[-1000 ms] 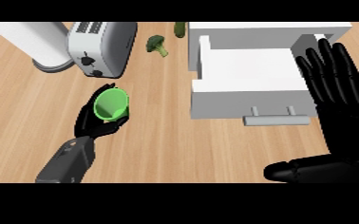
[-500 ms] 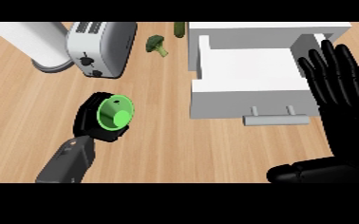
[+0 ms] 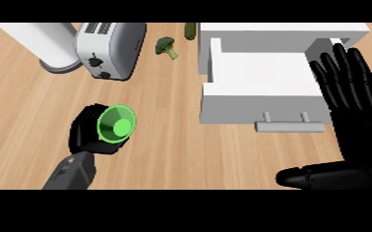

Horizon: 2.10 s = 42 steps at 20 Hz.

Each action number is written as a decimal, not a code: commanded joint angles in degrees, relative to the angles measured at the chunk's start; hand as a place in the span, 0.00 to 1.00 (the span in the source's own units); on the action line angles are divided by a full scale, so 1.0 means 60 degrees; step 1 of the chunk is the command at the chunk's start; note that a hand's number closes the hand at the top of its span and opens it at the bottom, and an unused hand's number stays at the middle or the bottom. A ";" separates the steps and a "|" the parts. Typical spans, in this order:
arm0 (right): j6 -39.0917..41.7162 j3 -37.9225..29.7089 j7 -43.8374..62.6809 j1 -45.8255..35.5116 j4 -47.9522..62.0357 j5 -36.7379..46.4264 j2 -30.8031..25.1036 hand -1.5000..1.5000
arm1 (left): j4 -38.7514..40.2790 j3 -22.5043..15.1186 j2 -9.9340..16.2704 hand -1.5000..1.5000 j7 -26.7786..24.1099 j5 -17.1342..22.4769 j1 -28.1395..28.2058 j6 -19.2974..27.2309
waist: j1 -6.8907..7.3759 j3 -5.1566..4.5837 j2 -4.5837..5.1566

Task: Pick up the cup, place it into the drawer and close the drawer

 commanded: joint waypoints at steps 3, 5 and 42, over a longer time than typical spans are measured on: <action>0.0275 -0.0454 -0.0241 0.0265 0.0187 -0.0409 -0.0194 0.00 | -0.2096 -0.0480 -0.0445 1.00 -0.0008 0.0216 0.0403 -0.0609 | 0.0126 0.0023 -0.0063; 0.0287 -0.0198 -0.0137 0.0723 -0.0396 -0.0255 -0.0136 0.00 | -0.2584 -0.0753 -0.0700 1.00 -0.0012 0.0108 0.0479 -0.0382 | 0.0021 0.0013 -0.0047; 0.0689 -0.0645 -0.0697 0.0639 0.0240 -0.0456 -0.0285 0.00 | -0.6306 -0.3359 -0.1403 1.00 0.8109 0.0450 -0.5275 0.4875 | -0.0175 0.0005 0.0027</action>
